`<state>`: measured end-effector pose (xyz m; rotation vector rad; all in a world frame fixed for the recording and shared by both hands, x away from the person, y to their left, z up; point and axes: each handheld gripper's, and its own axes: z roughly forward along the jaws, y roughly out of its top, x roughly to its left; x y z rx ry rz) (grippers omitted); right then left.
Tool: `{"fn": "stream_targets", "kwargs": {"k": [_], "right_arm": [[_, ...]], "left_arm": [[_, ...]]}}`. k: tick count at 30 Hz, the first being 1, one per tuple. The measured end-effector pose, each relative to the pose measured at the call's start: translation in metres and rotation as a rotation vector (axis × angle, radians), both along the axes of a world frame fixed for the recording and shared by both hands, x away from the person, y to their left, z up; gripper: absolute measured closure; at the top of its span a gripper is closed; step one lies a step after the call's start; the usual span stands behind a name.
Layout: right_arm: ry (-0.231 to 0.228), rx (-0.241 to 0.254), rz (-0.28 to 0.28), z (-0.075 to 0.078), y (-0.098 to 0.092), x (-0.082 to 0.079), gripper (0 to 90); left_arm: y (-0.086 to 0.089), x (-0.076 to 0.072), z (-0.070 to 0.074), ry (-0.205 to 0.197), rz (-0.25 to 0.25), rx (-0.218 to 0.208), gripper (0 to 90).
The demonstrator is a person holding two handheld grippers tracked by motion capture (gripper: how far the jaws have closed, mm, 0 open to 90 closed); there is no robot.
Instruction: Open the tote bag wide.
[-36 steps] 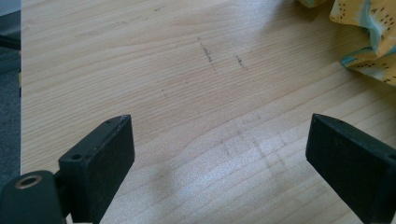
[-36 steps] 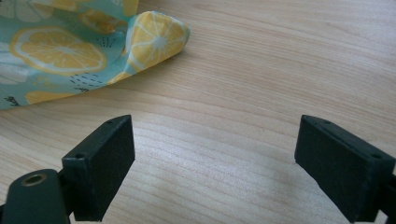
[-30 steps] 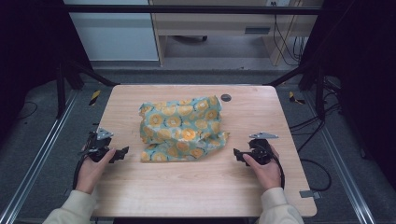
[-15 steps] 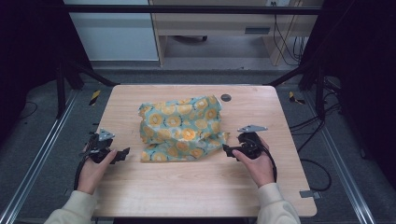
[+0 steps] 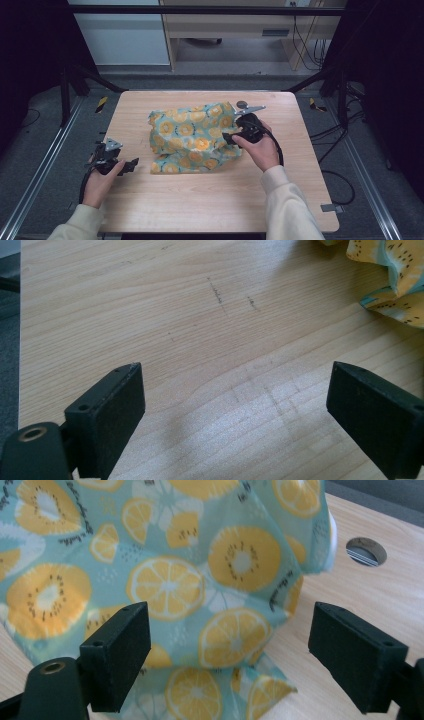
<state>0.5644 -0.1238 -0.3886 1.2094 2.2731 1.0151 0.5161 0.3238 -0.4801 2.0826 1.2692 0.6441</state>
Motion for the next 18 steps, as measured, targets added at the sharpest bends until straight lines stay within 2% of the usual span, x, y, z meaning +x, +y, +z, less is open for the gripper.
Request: {"fn": "stream_targets", "kwargs": {"k": [6, 12, 15, 18], "right_arm": [[-0.019, -0.022, 0.010, 0.013, 0.018, 0.020, 16.2], [-0.038, -0.016, 0.020, 0.029, 0.037, 0.042, 12.1], [-0.038, -0.029, 0.027, 0.031, 0.044, 0.050, 11.3], [-0.021, -0.051, 0.030, 0.026, 0.050, 0.058, 10.6]], "left_arm": [[-0.001, 0.000, 0.000, -0.001, -0.003, 0.000, 8.4], [-0.001, 0.000, 0.000, 0.001, -0.005, -0.004, 8.4], [-0.001, 0.000, 0.000, 0.002, -0.008, -0.006, 8.4], [-0.001, 0.000, 0.000, 0.002, -0.009, -0.008, 8.4]]}}
